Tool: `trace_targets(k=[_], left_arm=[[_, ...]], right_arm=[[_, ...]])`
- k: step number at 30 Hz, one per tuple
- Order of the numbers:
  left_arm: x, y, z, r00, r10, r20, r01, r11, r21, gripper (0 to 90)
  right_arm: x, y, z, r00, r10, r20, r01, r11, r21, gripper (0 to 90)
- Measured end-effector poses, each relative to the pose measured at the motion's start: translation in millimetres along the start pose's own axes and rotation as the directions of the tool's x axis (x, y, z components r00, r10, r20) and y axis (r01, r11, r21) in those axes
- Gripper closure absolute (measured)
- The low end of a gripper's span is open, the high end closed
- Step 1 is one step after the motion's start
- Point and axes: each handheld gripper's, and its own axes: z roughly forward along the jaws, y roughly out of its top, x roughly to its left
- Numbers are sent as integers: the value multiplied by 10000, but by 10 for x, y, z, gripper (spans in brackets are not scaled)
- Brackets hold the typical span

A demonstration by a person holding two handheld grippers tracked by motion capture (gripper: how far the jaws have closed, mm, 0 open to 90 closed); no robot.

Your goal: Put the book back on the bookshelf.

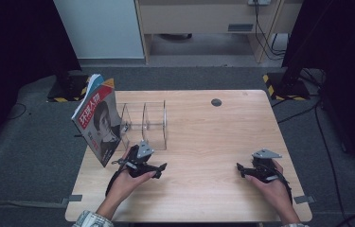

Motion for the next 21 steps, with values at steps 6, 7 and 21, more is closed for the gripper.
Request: trace_targets(k=[6, 7, 21], left_arm=[[-127, 96, 136, 9990, 390, 211, -394, 9990, 202, 48], [-144, 110, 152, 9989, 403, 231, -408, 9990, 199, 48], [-395, 225, 446, 9944, 738, 757, -785, 9951, 601, 38]], right_arm=[[-1, 0, 1, 10000, -13, 6, 13, 10000, -11, 207], [0, 0, 1, 10000, -14, -1, 14, 10000, -15, 207], [1, 1, 3, 10000, -4, -1, 4, 10000, -23, 205]])
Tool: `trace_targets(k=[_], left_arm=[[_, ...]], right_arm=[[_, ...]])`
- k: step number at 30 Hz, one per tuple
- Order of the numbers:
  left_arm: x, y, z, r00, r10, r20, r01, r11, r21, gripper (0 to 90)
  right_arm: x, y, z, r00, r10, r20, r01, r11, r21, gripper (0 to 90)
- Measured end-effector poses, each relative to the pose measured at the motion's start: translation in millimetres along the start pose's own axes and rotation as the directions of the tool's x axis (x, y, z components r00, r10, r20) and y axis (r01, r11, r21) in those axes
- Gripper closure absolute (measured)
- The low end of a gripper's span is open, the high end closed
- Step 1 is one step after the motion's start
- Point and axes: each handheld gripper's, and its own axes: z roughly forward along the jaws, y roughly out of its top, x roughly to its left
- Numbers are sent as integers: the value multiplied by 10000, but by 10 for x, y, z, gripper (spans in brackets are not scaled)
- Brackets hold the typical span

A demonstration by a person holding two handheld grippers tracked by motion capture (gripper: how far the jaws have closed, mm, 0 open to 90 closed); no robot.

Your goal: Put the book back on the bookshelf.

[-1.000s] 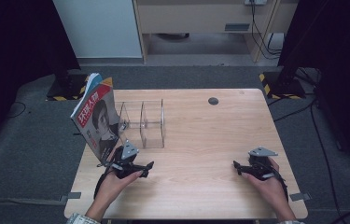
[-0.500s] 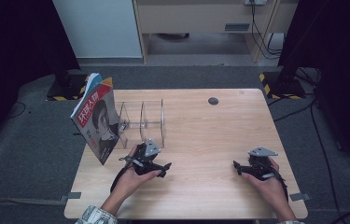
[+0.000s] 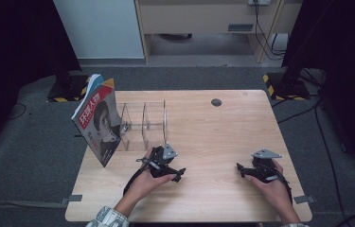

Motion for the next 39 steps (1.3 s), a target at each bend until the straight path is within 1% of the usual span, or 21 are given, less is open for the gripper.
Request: trace_targets(k=[3, 6, 8, 11, 12, 15, 17, 19, 21, 22, 23, 24, 26, 27, 29, 31, 39], left_arm=[[-43, 28, 85, 9999, -68, 157, 66, 9999, 125, 38], [-73, 62, 164, 9997, 26, 243, -31, 9998, 208, 41], [-97, 80, 221, 9995, -13, 323, 5, 9997, 250, 41], [-122, 110, 299, 9993, 22, 375, -36, 9993, 384, 42], [-130, 123, 322, 9994, -50, 354, 38, 9994, 344, 41], [-141, 173, 384, 9993, -70, 374, 60, 9996, 274, 41], [-157, 195, 442, 9991, -199, 384, 189, 9995, 258, 42], [-166, 197, 497, 9988, -192, 449, 175, 9991, 380, 43], [-184, 192, 535, 9990, -98, 437, 76, 9988, 494, 44], [-189, 187, 546, 9990, -36, 439, 11, 9984, 564, 44], [-199, 183, 556, 9990, -79, 436, 52, 9981, 617, 43], [-199, 178, 563, 9990, -83, 429, 57, 9981, 608, 40], [-192, 174, 570, 9991, -222, 371, 201, 9982, 570, 30], [-180, 173, 569, 9992, -170, 361, 149, 9982, 581, 29], [-169, 149, 577, 9988, -300, 392, 285, 9988, 400, 23], [-166, 118, 576, 9989, -277, 386, 271, 9995, 151, 17], [-159, 114, 573, 9988, -266, 420, 259, 9995, 170, 12]], right_arm=[[0, 0, 0, 10000, -5, -3, 5, 10000, 4, 203], [1, 0, 0, 10000, -3, -10, 3, 10000, 11, 203], [1, 0, 0, 10000, -3, -11, 3, 10000, 10, 203], [1, 0, 0, 10000, -4, -12, 4, 10000, 11, 202], [1, 0, 0, 10000, -6, -13, 6, 10000, 12, 202], [2, 0, 0, 10000, -2, -13, 2, 10000, 12, 202], [2, 1, 1, 10000, 14, 0, -14, 10000, 5, 202], [3, 0, 0, 10000, 9, -12, -9, 10000, 15, 202], [3, 0, 0, 10000, 13, -13, -13, 10000, 16, 202], [3, 0, 0, 10000, 10, -12, -10, 10000, 15, 202], [3, 0, 0, 10000, 20, 5, -20, 10000, 7, 202], [3, 0, 0, 10000, 16, -11, -16, 10000, 13, 202], [3, 0, 1, 10000, 19, 6, -19, 10000, 2, 201], [4, 1, 1, 10000, 19, 5, -19, 10000, 3, 201], [6, 0, 1, 10000, 21, 4, -21, 10000, 7, 200], [7, 0, 0, 10000, 9, -9, -9, 10000, 15, 200], [13, 1, -3, 10000, -2, -22, 2, 10000, 41, 199]])
